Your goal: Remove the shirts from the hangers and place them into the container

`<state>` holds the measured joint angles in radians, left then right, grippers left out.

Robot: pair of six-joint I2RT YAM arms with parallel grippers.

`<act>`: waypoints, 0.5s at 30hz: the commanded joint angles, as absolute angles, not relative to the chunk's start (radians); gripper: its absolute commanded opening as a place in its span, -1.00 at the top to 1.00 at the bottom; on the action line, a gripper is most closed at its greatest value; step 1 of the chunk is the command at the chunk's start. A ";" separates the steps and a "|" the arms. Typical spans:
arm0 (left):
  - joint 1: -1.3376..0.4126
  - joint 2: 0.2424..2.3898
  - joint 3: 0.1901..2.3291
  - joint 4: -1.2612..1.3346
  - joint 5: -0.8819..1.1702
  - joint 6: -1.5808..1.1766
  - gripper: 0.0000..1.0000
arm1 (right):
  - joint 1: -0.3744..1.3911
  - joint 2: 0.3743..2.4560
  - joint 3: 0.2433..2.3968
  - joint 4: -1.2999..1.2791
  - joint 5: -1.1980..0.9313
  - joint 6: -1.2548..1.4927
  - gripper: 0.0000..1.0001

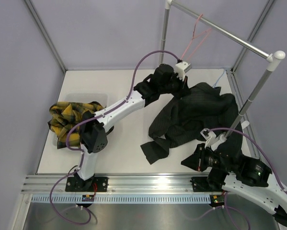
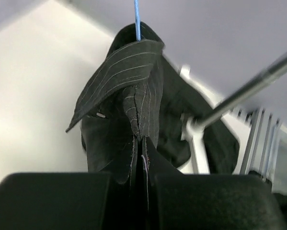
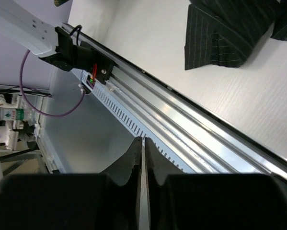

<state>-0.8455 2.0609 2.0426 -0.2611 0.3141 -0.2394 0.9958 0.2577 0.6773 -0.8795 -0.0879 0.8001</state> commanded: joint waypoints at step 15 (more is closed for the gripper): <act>-0.884 1.170 1.392 -0.489 0.192 -0.285 1.00 | 1.002 0.681 1.086 -0.773 0.107 0.595 -0.84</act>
<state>-0.8745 1.3010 1.4654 -0.4763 0.2214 -0.2485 0.9958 0.6174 0.9680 -0.8246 -0.0074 0.6586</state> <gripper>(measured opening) 0.027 0.925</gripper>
